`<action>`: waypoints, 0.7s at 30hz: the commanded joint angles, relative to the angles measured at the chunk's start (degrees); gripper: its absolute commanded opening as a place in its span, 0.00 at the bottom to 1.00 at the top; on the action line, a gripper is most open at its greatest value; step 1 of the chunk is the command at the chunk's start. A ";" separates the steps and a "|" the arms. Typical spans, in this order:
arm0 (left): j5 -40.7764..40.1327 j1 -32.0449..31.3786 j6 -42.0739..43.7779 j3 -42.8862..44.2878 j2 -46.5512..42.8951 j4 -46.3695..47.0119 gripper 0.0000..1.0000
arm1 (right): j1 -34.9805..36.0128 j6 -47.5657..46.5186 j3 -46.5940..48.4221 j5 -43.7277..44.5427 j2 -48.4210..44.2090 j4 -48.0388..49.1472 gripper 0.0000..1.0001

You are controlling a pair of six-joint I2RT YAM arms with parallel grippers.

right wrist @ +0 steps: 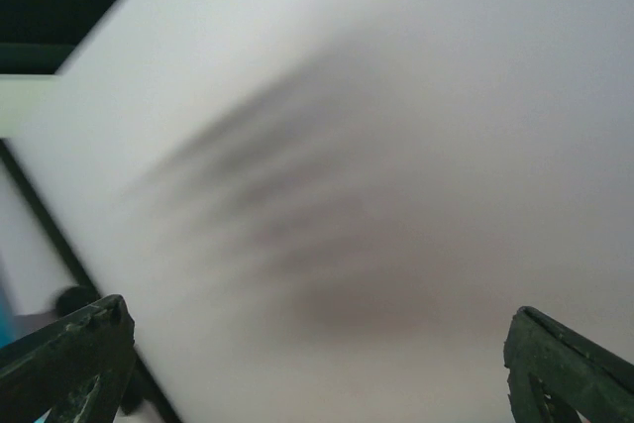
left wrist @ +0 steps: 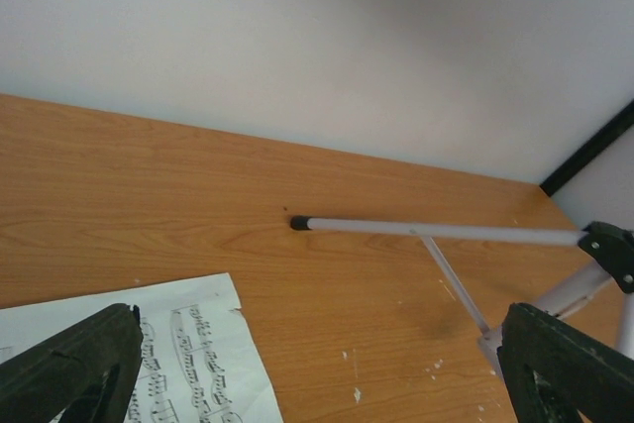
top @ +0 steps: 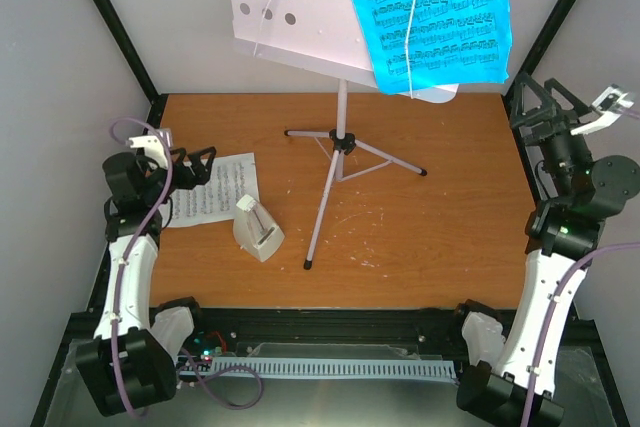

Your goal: Pack up the instrument practice props

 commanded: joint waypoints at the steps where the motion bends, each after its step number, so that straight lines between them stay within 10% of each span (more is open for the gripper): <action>1: 2.76 -3.48 2.72 2.23 1.03 -0.41 0.98 | -0.43 8.28 3.73 -6.74 -1.03 8.55 1.00; 8: 6.51 -8.27 -1.09 13.86 0.62 -5.34 0.95 | 1.17 11.59 10.75 -15.90 2.13 10.73 0.97; 21: 0.75 -36.76 -8.36 34.04 9.10 -0.91 0.92 | 9.08 -3.19 20.13 -14.94 8.89 -5.47 0.73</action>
